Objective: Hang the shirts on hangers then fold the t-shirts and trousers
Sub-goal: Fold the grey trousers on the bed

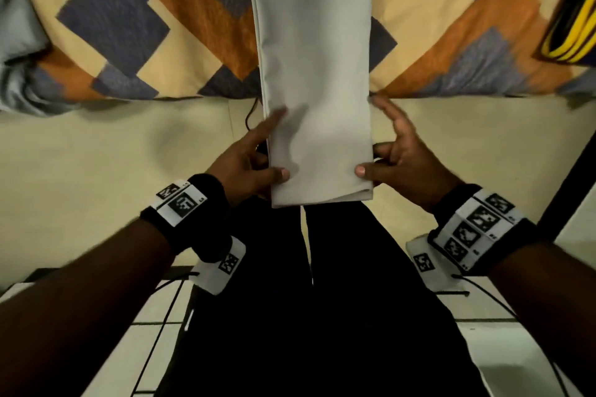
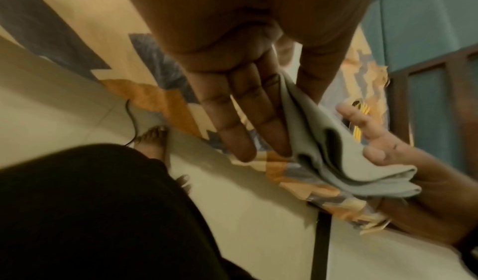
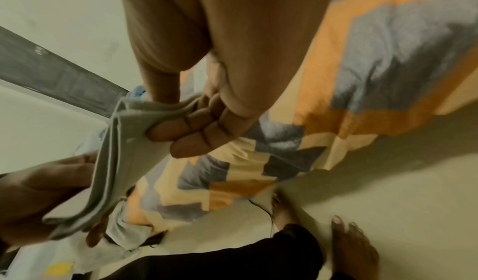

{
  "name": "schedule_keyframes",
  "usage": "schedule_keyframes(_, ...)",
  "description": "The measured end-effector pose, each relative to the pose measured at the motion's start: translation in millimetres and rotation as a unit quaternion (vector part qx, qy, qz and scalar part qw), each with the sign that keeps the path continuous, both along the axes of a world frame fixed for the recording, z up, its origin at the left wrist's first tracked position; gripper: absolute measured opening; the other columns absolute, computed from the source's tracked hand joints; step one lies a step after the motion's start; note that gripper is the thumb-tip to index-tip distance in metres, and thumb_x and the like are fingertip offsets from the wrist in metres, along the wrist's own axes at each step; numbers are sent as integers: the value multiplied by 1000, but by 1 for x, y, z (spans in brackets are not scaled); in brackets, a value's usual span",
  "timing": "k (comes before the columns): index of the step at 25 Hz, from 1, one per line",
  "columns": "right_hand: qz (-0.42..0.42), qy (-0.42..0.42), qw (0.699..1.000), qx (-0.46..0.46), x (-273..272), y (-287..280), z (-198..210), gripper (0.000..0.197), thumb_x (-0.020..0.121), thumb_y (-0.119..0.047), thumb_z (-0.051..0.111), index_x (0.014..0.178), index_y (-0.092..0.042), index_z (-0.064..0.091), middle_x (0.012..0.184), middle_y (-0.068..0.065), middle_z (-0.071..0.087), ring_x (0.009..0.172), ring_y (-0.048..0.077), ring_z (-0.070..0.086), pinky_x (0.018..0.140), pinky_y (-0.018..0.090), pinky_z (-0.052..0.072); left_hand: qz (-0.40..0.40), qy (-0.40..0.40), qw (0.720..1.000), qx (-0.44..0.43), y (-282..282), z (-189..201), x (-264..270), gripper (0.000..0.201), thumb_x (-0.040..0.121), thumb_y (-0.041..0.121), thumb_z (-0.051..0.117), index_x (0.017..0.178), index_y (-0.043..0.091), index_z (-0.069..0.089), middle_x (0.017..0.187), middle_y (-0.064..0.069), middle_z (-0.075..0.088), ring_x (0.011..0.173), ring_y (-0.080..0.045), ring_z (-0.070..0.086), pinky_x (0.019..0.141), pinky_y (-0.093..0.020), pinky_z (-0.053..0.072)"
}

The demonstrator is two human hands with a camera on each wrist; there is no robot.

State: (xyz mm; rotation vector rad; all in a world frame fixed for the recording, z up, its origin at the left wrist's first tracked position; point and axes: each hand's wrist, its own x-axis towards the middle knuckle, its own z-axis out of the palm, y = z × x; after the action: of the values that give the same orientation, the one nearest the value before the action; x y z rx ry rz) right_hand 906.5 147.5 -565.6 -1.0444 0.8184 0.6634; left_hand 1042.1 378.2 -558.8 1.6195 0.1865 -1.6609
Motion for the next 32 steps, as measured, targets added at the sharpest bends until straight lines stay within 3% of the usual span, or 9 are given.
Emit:
schedule_keyframes(2, -49, -43, 998, -20, 18, -16, 22, 59, 76, -15, 76, 125, -40, 54, 82, 24, 64, 77, 29, 60, 63, 30, 53, 43, -39, 998, -39, -15, 20, 24, 43, 84, -5, 63, 103, 32, 73, 82, 3, 73, 80, -11, 66, 69, -20, 54)
schedule_keyframes(5, -151, -89, 984, 27, 52, -39, 43, 22, 80, -14, 61, 91, -21, 78, 77, 11, 68, 70, 18, 64, 64, 22, 52, 151, -20, 982, -112, -36, 35, 67, 30, 71, -1, 56, 77, 17, 78, 83, -2, 73, 81, -15, 66, 68, -23, 52)
schedule_keyframes(9, -85, -173, 975, -114, 134, -85, 7, 38, 70, -1, 72, 95, -29, 76, 88, -1, 73, 80, 9, 66, 69, 22, 55, 134, -115, 966, -186, -87, 1, 147, 28, 59, 17, 78, 85, 27, 78, 84, 3, 74, 77, -13, 68, 67, -23, 55)
schedule_keyframes(13, -2, -212, 902, -377, 229, -131, -66, 16, 79, -11, 75, 66, -12, 65, 75, 5, 50, 76, 14, 50, 70, 19, 41, 114, -267, 955, -55, -145, -58, 235, 6, 76, 16, 78, 81, 15, 75, 58, 0, 64, 50, -10, 52, 48, -21, 43)
schedule_keyframes(17, -87, -173, 931, -311, 291, -151, -117, 32, 82, -23, 73, 82, 6, 60, 76, 16, 54, 77, 16, 49, 72, 36, 44, 114, -283, 952, -1, -183, -110, 292, 26, 78, 20, 77, 56, 20, 63, 44, 10, 55, 40, -5, 48, 47, -17, 42)
schedule_keyframes(20, -102, -160, 928, -321, 331, -168, -135, 5, 86, -6, 69, 83, -8, 65, 76, -3, 63, 74, 7, 54, 73, 25, 46, 164, -276, 947, 9, -206, -138, 323, 30, 80, 19, 75, 55, 17, 59, 47, 2, 56, 43, -16, 53, 52, -26, 44)
schedule_keyframes(22, -99, -182, 917, -341, 357, -183, -139, 18, 86, -6, 69, 73, -18, 63, 65, -14, 60, 66, 1, 53, 67, 19, 45, 137, -326, 935, 16, -219, -142, 342, 30, 81, 24, 74, 60, 11, 58, 51, -2, 56, 47, -16, 50, 50, -24, 40)
schedule_keyframes(26, -66, -194, 912, -356, 411, -206, -149, 20, 86, -16, 70, 76, 0, 62, 68, 7, 53, 65, 14, 46, 63, 27, 41, 116, -364, 924, 20, -238, -137, 389, 27, 85, 25, 70, 64, 11, 60, 42, 10, 53, 36, -2, 44, 40, -15, 37)
schedule_keyframes(32, -21, -215, 886, -410, 504, -255, -151, 30, 87, -17, 68, 62, -15, 52, 57, -5, 44, 53, 4, 36, 51, 18, 33, 100, -437, 894, 22, -283, -141, 469, 28, 85, 31, 69, 74, 6, 63, 53, 3, 53, 37, -1, 42, 44, -15, 39)
